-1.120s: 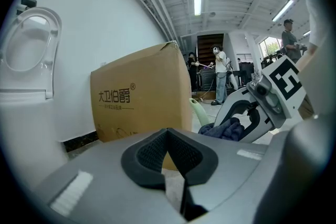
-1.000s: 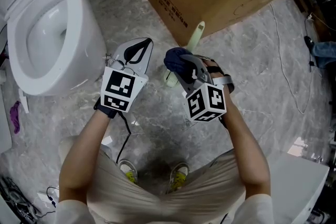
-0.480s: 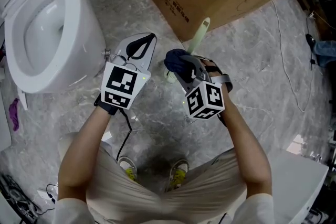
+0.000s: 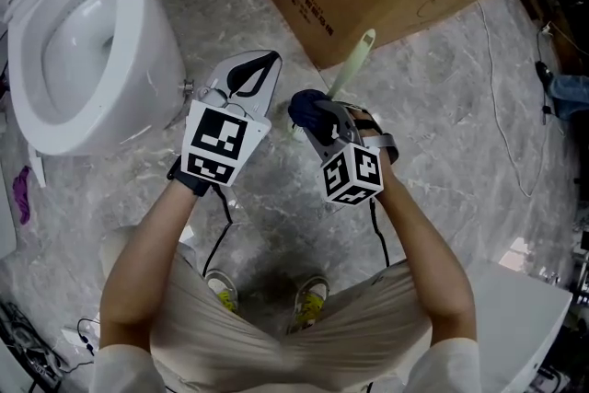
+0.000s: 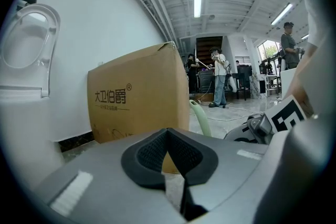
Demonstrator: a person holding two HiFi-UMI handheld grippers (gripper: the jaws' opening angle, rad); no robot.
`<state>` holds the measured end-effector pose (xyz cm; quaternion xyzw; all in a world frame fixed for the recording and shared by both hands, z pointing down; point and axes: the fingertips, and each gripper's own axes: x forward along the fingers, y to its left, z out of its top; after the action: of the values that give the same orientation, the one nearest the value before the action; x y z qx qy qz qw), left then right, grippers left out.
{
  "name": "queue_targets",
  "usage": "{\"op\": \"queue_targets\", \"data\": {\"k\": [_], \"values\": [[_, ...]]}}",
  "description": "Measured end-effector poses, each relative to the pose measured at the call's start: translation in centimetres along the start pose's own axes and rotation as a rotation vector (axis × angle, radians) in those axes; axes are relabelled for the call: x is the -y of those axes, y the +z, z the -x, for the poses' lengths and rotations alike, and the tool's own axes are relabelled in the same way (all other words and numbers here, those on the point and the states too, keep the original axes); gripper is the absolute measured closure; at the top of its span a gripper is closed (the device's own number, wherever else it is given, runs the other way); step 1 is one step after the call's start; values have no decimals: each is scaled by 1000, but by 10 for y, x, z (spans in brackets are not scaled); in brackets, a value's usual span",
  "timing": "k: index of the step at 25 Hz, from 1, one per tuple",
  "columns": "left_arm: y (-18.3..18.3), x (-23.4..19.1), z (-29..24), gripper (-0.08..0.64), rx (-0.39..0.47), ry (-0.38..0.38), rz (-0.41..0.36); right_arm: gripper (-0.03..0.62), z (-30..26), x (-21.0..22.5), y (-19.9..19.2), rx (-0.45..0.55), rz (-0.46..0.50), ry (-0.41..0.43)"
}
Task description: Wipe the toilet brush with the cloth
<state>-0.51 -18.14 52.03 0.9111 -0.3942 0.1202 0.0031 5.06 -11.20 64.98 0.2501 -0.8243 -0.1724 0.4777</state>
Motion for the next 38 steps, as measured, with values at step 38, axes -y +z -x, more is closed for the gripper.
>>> {"op": "queue_targets", "data": {"k": [38], "values": [[4,-17,21,560,1,49,15,440,-71,-54,-51,-93,-152,18]]}}
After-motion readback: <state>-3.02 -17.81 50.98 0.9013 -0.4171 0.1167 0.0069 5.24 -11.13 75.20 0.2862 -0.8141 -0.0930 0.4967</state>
